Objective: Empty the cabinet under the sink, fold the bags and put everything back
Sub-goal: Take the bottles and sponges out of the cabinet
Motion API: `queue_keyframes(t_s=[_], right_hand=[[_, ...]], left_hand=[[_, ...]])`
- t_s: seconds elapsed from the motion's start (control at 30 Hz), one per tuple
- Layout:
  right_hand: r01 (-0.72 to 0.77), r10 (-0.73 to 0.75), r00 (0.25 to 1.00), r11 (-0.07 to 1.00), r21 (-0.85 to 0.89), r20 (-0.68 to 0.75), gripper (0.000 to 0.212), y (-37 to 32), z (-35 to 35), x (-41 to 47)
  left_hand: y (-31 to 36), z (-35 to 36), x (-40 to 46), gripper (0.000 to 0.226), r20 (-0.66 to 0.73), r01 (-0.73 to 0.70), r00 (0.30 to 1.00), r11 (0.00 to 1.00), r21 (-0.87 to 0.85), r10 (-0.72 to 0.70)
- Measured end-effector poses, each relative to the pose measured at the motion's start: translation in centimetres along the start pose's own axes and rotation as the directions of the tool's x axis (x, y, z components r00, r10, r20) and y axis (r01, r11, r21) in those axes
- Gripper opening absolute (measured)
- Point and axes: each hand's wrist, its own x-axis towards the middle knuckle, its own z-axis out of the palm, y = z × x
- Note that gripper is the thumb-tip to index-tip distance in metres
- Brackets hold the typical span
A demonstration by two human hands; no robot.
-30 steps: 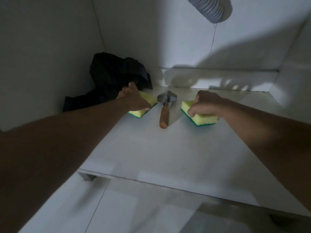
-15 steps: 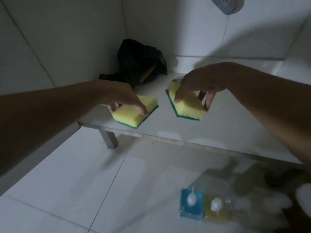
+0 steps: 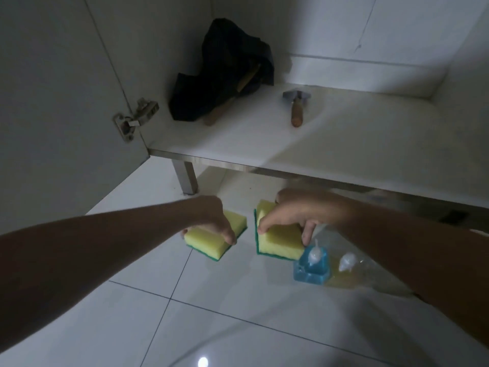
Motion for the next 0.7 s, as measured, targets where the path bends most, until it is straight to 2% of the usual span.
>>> queue_keyframes(t_s=[0.1,0.23,0.37,0.53,0.7], right_hand=[[-0.031,0.031,0.998,1.000,0.000,-0.060,0.064,1.2,1.8,1.5],[-0.061,0.056,0.992,0.997,-0.042,-0.113,0.057,2.0,3.1,3.2],[-0.046,0.034,0.989,0.996,-0.077,-0.143,0.059,2.2,4.4,5.4],[-0.048,0.009,0.979,0.981,-0.186,-0.204,0.078,2.7,6.0,7.4],[-0.039,-0.011,0.975,0.975,-0.219,-0.224,0.082,3.2,6.5,8.2]], left_hand=[[-1.1,2.6,1.5,0.087,-0.018,0.028,0.999,0.999,0.042,-0.027],[-1.9,4.7,3.9,0.086,-0.023,0.031,0.999,0.999,-0.007,-0.031],[-1.8,6.6,5.9,0.085,-0.051,0.000,0.999,1.000,0.015,0.001],[-1.5,9.2,8.5,0.099,-0.141,-0.019,0.990,1.000,-0.014,0.017],[-0.9,10.8,9.5,0.099,-0.158,-0.045,0.987,0.999,-0.021,0.041]])
